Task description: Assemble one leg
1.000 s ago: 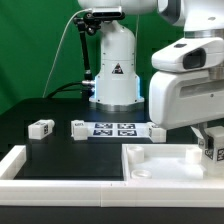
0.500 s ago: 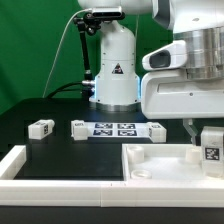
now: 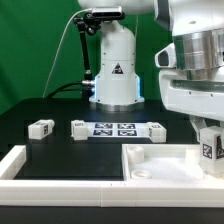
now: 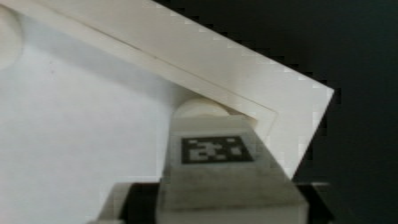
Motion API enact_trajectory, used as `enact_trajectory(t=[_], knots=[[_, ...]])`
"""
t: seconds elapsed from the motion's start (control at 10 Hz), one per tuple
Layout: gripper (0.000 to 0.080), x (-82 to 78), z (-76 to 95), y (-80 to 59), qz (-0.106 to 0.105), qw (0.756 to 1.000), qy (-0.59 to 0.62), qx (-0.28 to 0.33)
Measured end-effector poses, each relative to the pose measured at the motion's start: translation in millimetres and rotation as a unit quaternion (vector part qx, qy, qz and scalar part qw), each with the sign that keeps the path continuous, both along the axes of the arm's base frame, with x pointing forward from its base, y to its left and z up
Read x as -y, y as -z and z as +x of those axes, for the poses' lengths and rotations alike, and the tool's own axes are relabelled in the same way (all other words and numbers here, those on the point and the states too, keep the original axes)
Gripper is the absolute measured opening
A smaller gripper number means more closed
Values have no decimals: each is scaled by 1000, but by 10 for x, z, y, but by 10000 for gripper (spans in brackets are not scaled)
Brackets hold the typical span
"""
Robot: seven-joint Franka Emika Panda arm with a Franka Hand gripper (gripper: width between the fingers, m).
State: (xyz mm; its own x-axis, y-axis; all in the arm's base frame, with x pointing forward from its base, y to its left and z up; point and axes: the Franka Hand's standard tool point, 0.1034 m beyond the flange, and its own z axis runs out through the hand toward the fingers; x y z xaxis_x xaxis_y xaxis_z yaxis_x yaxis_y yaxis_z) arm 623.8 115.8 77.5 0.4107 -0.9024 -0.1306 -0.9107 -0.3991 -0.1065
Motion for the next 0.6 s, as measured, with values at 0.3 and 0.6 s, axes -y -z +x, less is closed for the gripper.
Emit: enact_trajectory(t=[0.3, 0.6], knots=[[468, -5, -3, 7, 2, 1000, -15, 2], [637, -44, -1, -21, -6, 989, -145, 15]])
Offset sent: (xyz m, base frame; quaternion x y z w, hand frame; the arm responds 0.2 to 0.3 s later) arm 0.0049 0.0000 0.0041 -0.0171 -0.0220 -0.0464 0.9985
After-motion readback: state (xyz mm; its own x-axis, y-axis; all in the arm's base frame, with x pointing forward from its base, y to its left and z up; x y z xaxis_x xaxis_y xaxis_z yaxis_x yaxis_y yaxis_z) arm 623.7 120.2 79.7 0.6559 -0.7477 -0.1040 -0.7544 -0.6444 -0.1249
